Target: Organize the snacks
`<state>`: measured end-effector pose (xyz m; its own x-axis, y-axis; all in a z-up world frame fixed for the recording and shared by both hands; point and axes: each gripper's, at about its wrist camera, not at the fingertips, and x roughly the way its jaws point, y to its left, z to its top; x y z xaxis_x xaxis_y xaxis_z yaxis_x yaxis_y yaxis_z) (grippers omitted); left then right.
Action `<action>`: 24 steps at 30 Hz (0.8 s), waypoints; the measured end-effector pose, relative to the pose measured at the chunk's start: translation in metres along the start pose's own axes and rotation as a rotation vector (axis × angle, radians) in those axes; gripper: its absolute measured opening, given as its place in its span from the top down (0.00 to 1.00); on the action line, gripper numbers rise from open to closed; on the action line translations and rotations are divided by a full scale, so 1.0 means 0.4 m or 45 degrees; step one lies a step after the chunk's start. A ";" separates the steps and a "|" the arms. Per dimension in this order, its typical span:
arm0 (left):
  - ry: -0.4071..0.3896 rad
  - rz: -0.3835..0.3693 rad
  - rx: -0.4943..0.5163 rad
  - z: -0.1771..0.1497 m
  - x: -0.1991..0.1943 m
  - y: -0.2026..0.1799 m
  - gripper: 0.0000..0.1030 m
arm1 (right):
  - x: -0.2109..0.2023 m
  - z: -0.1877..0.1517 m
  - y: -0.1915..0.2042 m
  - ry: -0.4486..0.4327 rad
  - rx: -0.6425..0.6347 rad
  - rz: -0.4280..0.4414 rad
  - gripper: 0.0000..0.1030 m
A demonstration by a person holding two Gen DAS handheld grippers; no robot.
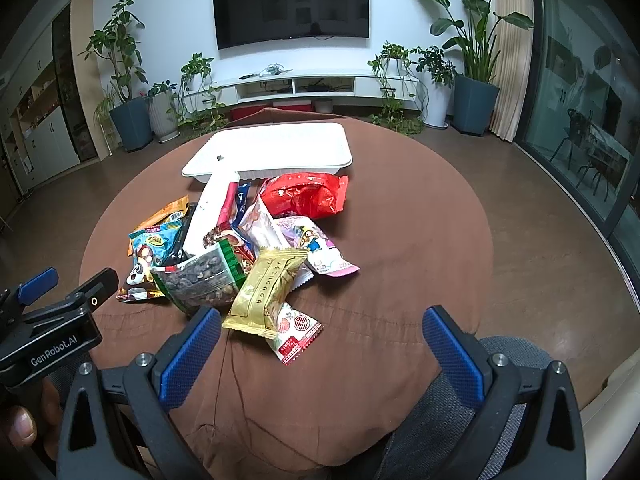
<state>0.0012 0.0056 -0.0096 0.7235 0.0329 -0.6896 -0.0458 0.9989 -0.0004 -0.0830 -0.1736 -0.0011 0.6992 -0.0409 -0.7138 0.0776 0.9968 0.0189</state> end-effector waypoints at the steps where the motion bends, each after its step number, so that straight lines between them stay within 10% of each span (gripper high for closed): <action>1: 0.001 0.000 -0.001 0.000 0.000 0.000 0.00 | 0.001 0.000 0.000 0.000 -0.001 0.000 0.00; 24: 0.010 -0.004 -0.001 -0.005 0.005 -0.005 0.00 | 0.000 -0.004 0.000 0.007 -0.001 0.002 0.00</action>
<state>0.0015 0.0034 -0.0124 0.7180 0.0297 -0.6954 -0.0442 0.9990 -0.0030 -0.0841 -0.1736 -0.0022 0.6952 -0.0393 -0.7177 0.0761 0.9969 0.0191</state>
